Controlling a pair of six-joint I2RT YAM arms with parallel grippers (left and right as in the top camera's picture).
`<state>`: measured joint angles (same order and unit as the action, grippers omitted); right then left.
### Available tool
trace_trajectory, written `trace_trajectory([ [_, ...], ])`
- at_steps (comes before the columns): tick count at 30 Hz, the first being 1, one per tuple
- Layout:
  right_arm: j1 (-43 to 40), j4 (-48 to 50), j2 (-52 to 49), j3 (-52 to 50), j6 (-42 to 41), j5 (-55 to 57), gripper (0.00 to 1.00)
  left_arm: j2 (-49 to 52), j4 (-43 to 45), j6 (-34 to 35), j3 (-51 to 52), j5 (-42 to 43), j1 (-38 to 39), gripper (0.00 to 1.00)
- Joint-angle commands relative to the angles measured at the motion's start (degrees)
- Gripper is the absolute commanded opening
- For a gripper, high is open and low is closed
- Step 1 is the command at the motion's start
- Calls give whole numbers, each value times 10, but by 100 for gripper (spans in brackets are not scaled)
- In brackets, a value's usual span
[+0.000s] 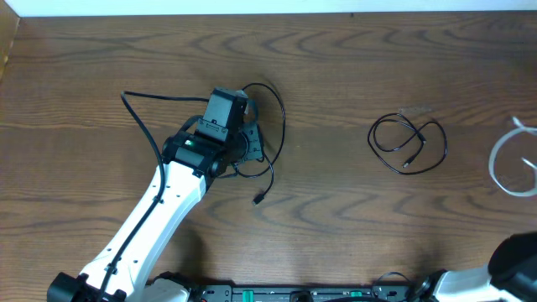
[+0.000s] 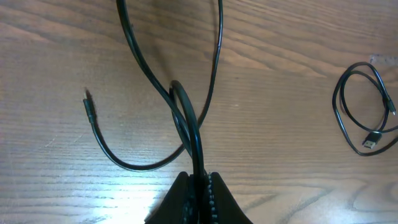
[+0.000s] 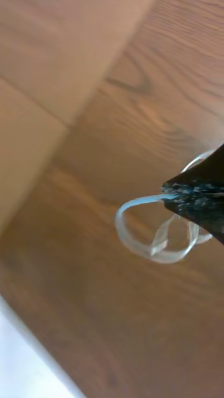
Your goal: Untangle cables
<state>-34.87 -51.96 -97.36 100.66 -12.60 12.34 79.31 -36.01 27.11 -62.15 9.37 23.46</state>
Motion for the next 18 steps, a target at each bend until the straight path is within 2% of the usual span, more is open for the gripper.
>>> trace_trajectory([
  [1, -20, -28, -32, 6, -6, -57, 1, 2, 0, -5, -2, 5, 2, 7],
  [4, -29, -56, -59, 6, -6, -133, 4, 2, 11, -5, -2, 21, 2, 7],
  [6, -29, -68, -67, 6, -6, -176, 31, 2, 24, -5, -2, 49, 2, 7],
  [8, -29, -75, -68, 6, -6, -203, 66, 2, 36, -5, -2, 76, 2, 7],
  [9, -28, -78, -68, 6, -6, -226, 79, 2, 45, -5, -2, 87, 7, 7],
  [13, -25, -101, -68, 6, -5, -272, 83, 2, 65, -26, -2, 97, 34, 8],
  [18, -2, -165, -68, 6, 136, -447, 81, 2, 100, -75, -2, 125, 87, 7],
])
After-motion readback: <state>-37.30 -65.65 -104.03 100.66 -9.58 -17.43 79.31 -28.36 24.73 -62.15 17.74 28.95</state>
